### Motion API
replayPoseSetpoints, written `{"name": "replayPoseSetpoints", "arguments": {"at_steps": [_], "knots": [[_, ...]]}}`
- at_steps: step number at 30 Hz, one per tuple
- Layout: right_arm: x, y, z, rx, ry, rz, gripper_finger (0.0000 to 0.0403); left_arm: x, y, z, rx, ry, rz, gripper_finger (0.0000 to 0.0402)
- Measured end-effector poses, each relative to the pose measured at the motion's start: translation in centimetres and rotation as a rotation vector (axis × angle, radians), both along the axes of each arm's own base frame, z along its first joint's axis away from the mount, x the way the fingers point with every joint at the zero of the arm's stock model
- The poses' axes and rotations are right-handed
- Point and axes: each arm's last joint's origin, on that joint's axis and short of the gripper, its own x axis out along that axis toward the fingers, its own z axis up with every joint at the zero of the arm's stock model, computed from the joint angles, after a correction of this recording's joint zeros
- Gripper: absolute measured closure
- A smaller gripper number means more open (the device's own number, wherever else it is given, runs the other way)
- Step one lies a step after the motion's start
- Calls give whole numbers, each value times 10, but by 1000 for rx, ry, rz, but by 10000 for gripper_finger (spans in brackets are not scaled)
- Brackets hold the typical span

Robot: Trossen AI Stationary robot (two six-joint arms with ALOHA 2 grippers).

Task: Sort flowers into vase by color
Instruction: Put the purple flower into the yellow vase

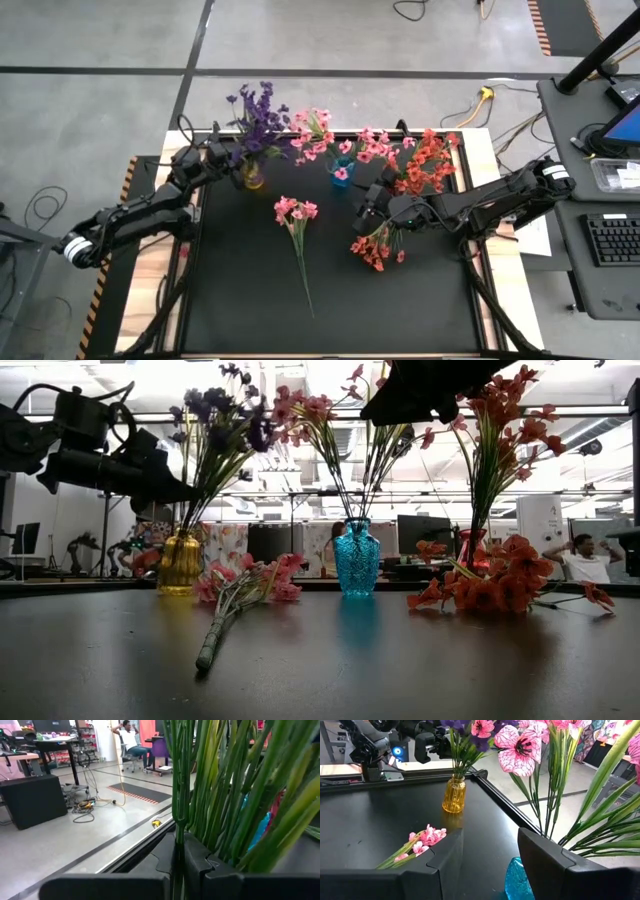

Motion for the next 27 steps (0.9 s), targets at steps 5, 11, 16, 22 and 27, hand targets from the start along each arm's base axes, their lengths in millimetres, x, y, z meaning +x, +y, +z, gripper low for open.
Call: {"name": "replayPoseSetpoints", "arguments": {"at_steps": [5,11,16,22,27], "knots": [[0,0,0,1,0,0,220,0,-1,-1,-3,-1,0,402],[0,0,0,1,0,0,220,-1,-1,-2,-4,-2,0,402],[0,0,0,1,0,0,220,-1,-1,3,13,-44,1,402],[0,0,0,0,0,0,220,-1,-1,3,10,-42,1,402],[0,0,0,0,0,0,220,-1,-1,3,11,-43,1,401]]}}
